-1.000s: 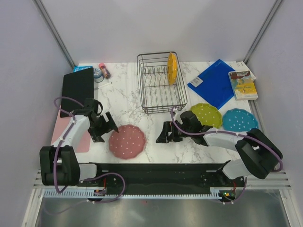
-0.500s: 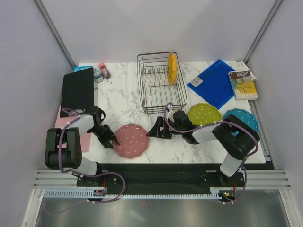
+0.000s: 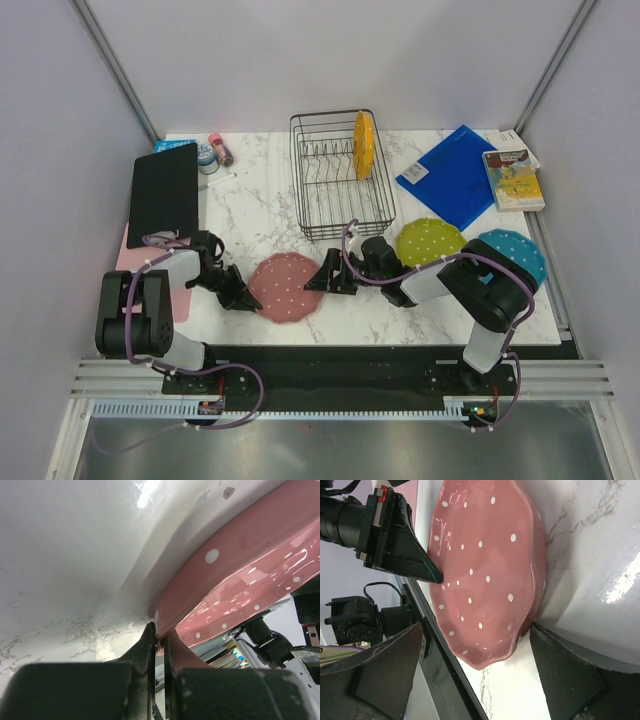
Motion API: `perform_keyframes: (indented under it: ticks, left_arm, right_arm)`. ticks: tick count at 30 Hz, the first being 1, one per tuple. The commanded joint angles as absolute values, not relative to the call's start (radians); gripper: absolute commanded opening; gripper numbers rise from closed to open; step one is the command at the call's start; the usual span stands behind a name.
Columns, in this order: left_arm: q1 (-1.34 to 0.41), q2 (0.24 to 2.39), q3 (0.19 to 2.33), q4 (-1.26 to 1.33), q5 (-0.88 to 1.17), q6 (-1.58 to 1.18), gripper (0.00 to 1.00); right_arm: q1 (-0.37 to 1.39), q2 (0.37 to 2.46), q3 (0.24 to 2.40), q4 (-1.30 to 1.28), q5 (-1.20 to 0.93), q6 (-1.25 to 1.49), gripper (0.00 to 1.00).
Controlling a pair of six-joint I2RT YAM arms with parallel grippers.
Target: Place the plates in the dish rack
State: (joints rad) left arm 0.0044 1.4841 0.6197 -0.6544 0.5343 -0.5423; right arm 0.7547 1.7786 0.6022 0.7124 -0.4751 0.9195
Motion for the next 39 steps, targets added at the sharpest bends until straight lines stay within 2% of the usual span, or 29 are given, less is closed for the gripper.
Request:
perform_keyframes:
  ticks: [1, 6, 11, 15, 16, 18, 20, 21, 22, 24, 25, 27, 28, 30, 32, 34, 36, 37, 39]
  left_arm:
    - [-0.002, 1.534, 0.594, -0.507, 0.631, -0.416, 0.02]
    - [-0.009, 1.575, 0.583, -0.469, 0.819, -0.405, 0.02]
    - [-0.123, 1.559, 0.591, -0.48, 0.913, -0.402, 0.02]
    - [-0.167, 1.537, 0.586, -0.486, 0.911, -0.417, 0.02]
    - [-0.167, 1.539, 0.587, -0.491, 0.914, -0.416, 0.02]
    - [-0.167, 1.539, 0.597, -0.506, 0.902, -0.414, 0.02]
    - [-0.167, 1.537, 0.6, -0.512, 0.893, -0.414, 0.02]
    - [-0.167, 1.536, 0.606, -0.515, 0.873, -0.408, 0.02]
    - [-0.167, 1.534, 0.609, -0.521, 0.858, -0.407, 0.04]
    - [-0.167, 1.519, 0.633, -0.534, 0.798, -0.408, 0.15]
    - [-0.166, 1.511, 0.646, -0.546, 0.778, -0.403, 0.37]
    - [-0.164, 1.477, 0.692, -0.571, 0.705, -0.377, 0.57]
    - [-0.154, 1.462, 0.705, -0.581, 0.695, -0.373, 0.71]
    - [-0.143, 1.406, 0.754, -0.606, 0.71, -0.35, 0.8]
    - [-0.137, 1.362, 0.825, -0.656, 0.693, -0.33, 0.99]
    - [-0.132, 1.275, 0.873, -0.678, 0.638, -0.296, 1.0]
    - [-0.13, 1.195, 0.919, -0.692, 0.36, -0.328, 1.0]
    - [-0.127, 1.183, 0.936, -0.693, 0.301, -0.315, 1.0]
    - [-0.127, 1.18, 0.986, -0.695, 0.139, -0.299, 1.0]
  right_arm:
    - [0.788, 1.825, 0.595, 0.693, -0.488, 0.931, 0.97]
    - [0.788, 1.786, 0.566, 0.698, -0.476, 0.951, 0.96]
    - [0.793, 1.825, 0.59, 0.744, -0.451, 1.029, 0.96]
    - [0.804, 1.813, 0.604, 0.747, -0.439, 1.011, 0.86]
    - [0.804, 1.804, 0.598, 0.744, -0.439, 1.003, 0.78]
    - [0.804, 1.775, 0.592, 0.72, -0.442, 0.979, 0.67]
    - [0.804, 1.743, 0.589, 0.698, -0.457, 0.95, 0.45]
    - [0.801, 1.73, 0.591, 0.66, -0.478, 0.931, 0.31]
    - [0.796, 1.7, 0.607, 0.616, -0.486, 0.884, 0.0]
    - [0.779, 1.671, 0.629, 0.493, -0.523, 0.836, 0.0]
    - [0.772, 1.643, 0.653, 0.461, -0.547, 0.781, 0.0]
    - [0.746, 1.612, 0.707, 0.268, -0.601, 0.698, 0.0]
    - [0.736, 1.559, 0.776, 0.197, -0.607, 0.652, 0.0]
    - [0.713, 1.496, 0.851, 0.012, -0.612, 0.511, 0.0]
    - [0.698, 1.441, 1.016, -0.143, -0.63, 0.354, 0.0]
    - [0.689, 1.439, 1.218, -0.355, -0.64, 0.278, 0.0]
    - [0.667, 1.457, 1.36, -0.479, -0.624, 0.213, 0.0]
    - [0.663, 1.483, 1.493, -0.498, -0.609, 0.2, 0.0]
    - [0.66, 1.515, 1.621, -0.509, -0.473, 0.167, 0.0]
